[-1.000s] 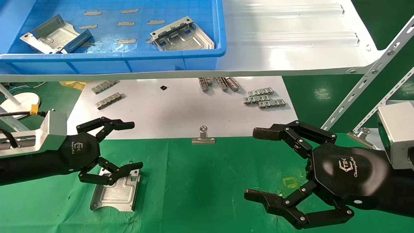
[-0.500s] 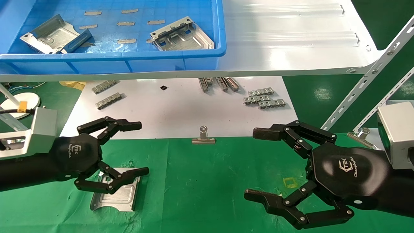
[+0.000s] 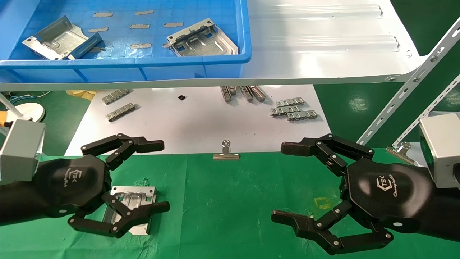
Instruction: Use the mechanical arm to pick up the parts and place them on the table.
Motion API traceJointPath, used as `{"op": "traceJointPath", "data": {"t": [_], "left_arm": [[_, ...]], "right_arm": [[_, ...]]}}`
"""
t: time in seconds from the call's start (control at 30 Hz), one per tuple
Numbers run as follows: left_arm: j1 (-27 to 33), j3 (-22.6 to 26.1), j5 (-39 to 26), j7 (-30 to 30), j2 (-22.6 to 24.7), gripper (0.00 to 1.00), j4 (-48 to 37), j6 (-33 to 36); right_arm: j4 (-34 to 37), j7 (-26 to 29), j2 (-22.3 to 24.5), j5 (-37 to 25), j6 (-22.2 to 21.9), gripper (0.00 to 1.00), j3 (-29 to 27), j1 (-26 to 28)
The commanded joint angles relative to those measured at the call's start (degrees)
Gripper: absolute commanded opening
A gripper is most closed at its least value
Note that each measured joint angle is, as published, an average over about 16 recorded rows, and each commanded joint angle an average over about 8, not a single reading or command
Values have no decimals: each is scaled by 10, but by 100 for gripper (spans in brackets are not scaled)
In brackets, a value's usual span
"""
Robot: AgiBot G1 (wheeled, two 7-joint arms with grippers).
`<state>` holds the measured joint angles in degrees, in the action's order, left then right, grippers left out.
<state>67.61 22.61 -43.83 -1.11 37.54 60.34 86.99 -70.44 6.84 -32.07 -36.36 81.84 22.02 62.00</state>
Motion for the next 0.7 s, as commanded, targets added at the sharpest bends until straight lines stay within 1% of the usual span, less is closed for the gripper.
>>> {"op": "traceJointPath", "data": {"t": [0.03, 0.4, 0.57, 0.7], "left_arm": [[-10, -11, 3, -15, -4, 100, 21, -2], [-59, -64, 20, -94, -25, 100, 130, -12], [-69, -75, 23, -105, -29, 100, 151, -14], [-69, -75, 24, -103, -29, 100, 150, -15]], "right_arm": [[0, 0, 0, 0, 0, 100, 0, 0], [0, 0, 0, 0, 0, 100, 0, 0], [0, 0, 0, 0, 0, 100, 0, 0], [0, 0, 0, 0, 0, 100, 0, 0]]}}
